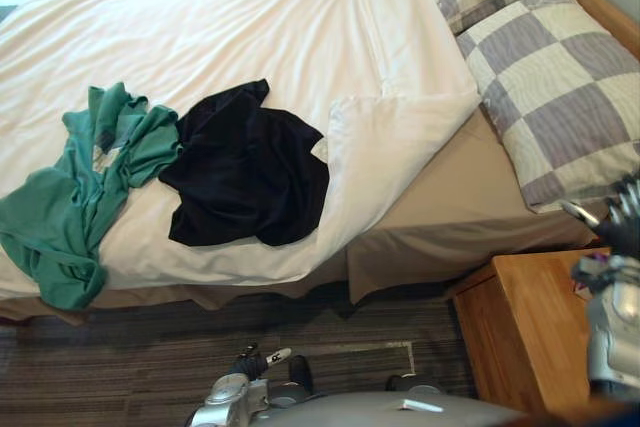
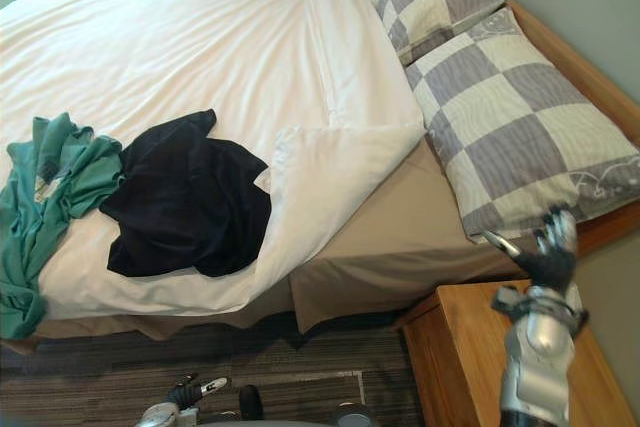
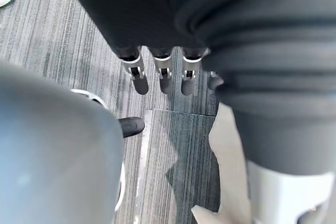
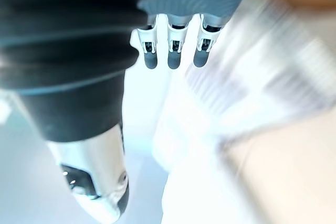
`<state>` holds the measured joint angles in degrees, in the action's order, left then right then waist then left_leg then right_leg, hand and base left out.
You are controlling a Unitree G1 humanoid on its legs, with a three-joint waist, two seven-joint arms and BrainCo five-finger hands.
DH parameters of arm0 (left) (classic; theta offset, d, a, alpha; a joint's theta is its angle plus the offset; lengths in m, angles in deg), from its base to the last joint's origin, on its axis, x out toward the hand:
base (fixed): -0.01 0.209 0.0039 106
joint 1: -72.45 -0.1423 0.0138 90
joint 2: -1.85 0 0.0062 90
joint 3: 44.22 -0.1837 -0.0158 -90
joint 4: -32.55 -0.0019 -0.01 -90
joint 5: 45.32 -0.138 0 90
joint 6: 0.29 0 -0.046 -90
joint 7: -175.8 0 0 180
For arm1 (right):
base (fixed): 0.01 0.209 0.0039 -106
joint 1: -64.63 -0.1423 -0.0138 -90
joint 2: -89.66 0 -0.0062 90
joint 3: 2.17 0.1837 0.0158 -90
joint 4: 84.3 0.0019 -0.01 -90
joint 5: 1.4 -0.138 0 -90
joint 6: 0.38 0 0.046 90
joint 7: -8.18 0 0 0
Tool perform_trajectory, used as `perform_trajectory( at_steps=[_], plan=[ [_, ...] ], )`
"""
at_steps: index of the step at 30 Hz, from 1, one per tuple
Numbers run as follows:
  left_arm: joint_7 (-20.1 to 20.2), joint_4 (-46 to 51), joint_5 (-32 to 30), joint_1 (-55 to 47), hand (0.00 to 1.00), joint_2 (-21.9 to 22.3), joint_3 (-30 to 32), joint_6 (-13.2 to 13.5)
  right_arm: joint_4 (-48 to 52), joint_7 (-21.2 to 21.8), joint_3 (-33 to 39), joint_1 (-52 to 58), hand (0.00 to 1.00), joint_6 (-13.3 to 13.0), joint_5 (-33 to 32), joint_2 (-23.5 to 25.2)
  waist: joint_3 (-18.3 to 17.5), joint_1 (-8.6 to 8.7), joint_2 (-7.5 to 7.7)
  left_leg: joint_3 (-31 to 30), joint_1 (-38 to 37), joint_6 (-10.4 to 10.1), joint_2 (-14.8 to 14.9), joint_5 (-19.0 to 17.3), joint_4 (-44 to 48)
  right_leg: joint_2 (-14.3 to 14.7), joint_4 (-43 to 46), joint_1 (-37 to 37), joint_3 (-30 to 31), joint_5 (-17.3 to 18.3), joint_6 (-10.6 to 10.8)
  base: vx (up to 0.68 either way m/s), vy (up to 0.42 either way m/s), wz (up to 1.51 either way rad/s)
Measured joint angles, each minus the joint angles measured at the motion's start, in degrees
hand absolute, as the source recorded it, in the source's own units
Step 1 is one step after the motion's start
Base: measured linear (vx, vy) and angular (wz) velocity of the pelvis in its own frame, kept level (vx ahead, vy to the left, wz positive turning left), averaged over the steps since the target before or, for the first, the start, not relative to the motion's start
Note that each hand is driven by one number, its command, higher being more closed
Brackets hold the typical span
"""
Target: Tidy the bed and pick cloth on bed and put in laundry
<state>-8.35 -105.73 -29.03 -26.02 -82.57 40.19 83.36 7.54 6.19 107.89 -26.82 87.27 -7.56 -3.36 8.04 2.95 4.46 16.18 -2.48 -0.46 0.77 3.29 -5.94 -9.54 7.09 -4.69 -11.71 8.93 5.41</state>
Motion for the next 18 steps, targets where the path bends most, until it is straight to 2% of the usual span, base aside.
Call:
perform_trajectory(
  at_steps=[1, 4, 6, 9, 13, 15, 18],
  plan=[
    [-0.09, 0.16, -0.01, 0.01, 0.00, -0.02, 0.00, 0.02, 0.60, 1.25, -2.80, -1.88, 0.00, 0.76, 1.48, -0.56, 0.00, -0.70, 0.00, -0.45, 0.17, 0.00, -0.09, 0.00, 0.00, -0.06, -0.10, -0.01, -0.03, -0.11, -0.03, 0.06, 0.047, 0.21],
    [-0.04, 0.30, -0.05, 0.07, 0.00, 0.09, 0.03, 0.24, 1.21, 2.91, -8.69, -6.09, 0.00, 3.05, 4.12, -1.67, 0.00, -1.06, -0.03, -1.61, 0.66, 0.13, -0.24, 0.10, 0.00, -0.07, -0.09, -0.23, -0.28, -0.12, -0.04, 0.03, 0.016, 0.23],
    [0.29, 0.62, -0.52, 0.09, 0.00, 0.28, 0.03, 1.15, 1.19, 3.62, -12.54, -8.65, 0.00, 4.76, 6.70, -2.46, 0.01, -2.43, -0.25, -2.62, 0.60, 0.22, -0.35, 0.16, -0.03, 0.06, -0.10, -0.54, -0.41, -0.12, -0.05, 0.00, 0.005, 0.12],
    [1.97, 1.01, -2.67, 0.09, 0.00, 0.29, -0.02, 2.66, -0.70, 3.84, -17.31, -12.20, 0.00, 6.54, 9.74, -2.47, 0.19, -2.70, -0.29, -4.26, 1.21, 0.60, 0.01, 0.49, -0.05, 0.51, -0.09, -0.62, -1.10, -0.58, -0.61, -0.03, -0.003, 0.20],
    [2.60, 2.34, -4.65, 1.47, 0.00, 0.14, 0.07, 3.19, -4.33, 2.25, -21.42, -18.08, 0.00, 8.73, 11.84, -5.04, 2.14, -3.85, -0.58, -5.99, 5.43, 0.41, 2.48, 1.83, -0.03, 3.07, -0.13, 2.95, -0.87, -4.24, -2.35, -0.09, 0.002, 0.19],
    [3.04, 2.62, -5.08, 3.35, 0.00, -0.52, 0.70, 2.62, -7.56, 0.00, -22.60, -23.10, 0.00, 9.87, 12.16, -5.63, 4.43, -5.15, 0.44, -7.19, 7.46, 0.71, 3.28, 2.63, -0.01, 3.76, -0.13, 4.39, -0.26, -5.02, -3.11, -0.11, 0.033, 0.24],
    [4.89, 4.09, -6.28, 4.83, 0.00, -1.55, 2.20, 0.80, -11.65, -1.82, -23.82, -28.88, 0.00, 10.35, 14.30, -6.27, 6.24, -6.81, 1.78, -7.46, 9.74, 0.77, 3.47, 3.32, 0.00, 4.26, -0.57, 6.06, -0.27, -5.02, -3.12, -0.09, 0.021, 0.13]
  ],
)
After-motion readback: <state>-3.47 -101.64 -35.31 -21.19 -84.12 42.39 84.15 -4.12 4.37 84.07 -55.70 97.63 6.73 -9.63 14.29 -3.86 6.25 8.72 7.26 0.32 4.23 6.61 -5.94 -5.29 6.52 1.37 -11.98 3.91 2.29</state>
